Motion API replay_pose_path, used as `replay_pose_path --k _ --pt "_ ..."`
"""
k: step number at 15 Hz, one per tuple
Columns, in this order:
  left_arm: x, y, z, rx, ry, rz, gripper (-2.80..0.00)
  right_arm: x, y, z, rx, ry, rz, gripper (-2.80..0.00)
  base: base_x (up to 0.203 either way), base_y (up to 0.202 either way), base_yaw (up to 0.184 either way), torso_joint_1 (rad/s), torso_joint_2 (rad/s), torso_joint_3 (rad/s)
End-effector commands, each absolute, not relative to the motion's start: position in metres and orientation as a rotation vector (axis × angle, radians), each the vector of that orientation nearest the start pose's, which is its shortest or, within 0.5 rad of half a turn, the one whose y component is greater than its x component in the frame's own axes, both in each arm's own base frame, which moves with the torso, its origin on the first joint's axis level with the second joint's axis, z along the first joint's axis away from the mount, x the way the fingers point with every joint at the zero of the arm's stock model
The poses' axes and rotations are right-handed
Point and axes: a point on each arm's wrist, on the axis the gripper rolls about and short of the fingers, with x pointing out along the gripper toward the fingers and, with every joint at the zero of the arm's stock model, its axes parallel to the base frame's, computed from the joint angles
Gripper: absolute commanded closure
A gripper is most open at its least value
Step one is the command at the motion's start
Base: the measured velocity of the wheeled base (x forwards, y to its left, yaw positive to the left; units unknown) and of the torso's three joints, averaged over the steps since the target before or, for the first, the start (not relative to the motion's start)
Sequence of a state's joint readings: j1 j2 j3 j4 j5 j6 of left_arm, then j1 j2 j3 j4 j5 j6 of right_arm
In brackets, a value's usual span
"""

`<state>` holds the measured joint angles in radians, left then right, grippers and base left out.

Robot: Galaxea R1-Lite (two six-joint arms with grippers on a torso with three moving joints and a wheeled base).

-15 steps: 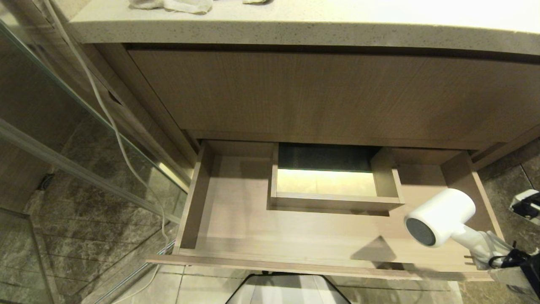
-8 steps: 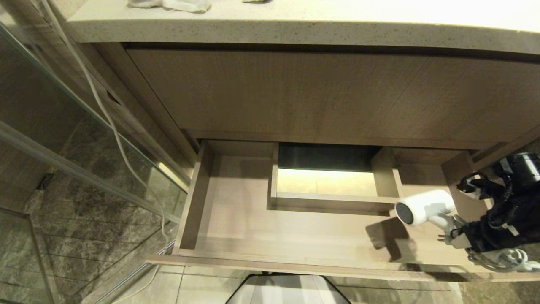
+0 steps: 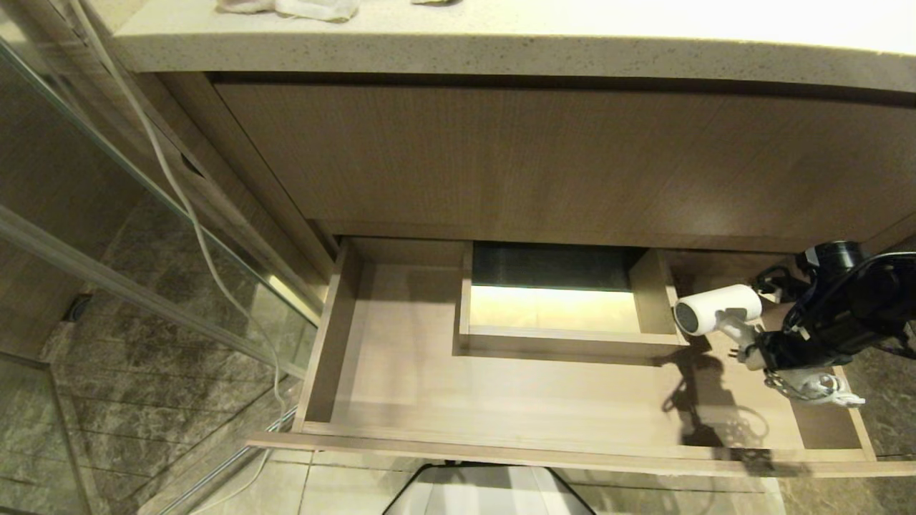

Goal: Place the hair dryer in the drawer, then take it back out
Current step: Put it into the drawer

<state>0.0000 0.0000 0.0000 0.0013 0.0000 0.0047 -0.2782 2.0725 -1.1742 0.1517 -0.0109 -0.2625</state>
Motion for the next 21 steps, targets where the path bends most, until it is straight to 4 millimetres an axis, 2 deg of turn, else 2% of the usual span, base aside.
replay_pose_path --k 1,5,8,14,15,18,21 --pt "-0.023 0.000 0.075 0.005 0.003 0.000 0.00 0.359 -0.129 0.070 -0.128 1.087 -0.141 0.00 0.000 0.000 0.000 0.000 0.00 0.000" --pt "-0.023 0.000 0.075 0.005 0.003 0.000 0.00 0.370 -0.146 0.065 -0.152 1.042 -0.165 0.00 0.000 0.000 0.000 0.000 0.00 0.000" --pt "-0.023 0.000 0.075 0.005 0.003 0.000 0.00 0.385 -0.152 0.042 -0.159 1.000 -0.177 0.00 0.000 0.000 0.000 0.000 0.00 0.000" --pt "-0.023 0.000 0.075 0.005 0.003 0.000 0.00 0.415 -0.153 0.002 -0.195 0.883 -0.176 0.00 0.000 0.000 0.000 0.000 0.00 0.000" --pt "-0.023 0.000 0.075 0.005 0.003 0.000 0.00 0.416 -0.152 0.001 -0.197 0.875 -0.176 0.00 0.000 0.000 0.000 0.000 0.00 0.000" --pt "-0.023 0.000 0.075 0.005 0.003 0.000 0.00 0.424 -0.154 -0.019 -0.238 0.848 -0.168 0.00 0.000 0.000 0.000 0.000 0.00 0.000" --pt "-0.023 0.000 0.075 0.005 0.003 0.000 0.00 0.424 -0.153 -0.023 -0.286 0.854 -0.148 0.00 0.000 0.000 0.000 0.000 0.00 0.000"
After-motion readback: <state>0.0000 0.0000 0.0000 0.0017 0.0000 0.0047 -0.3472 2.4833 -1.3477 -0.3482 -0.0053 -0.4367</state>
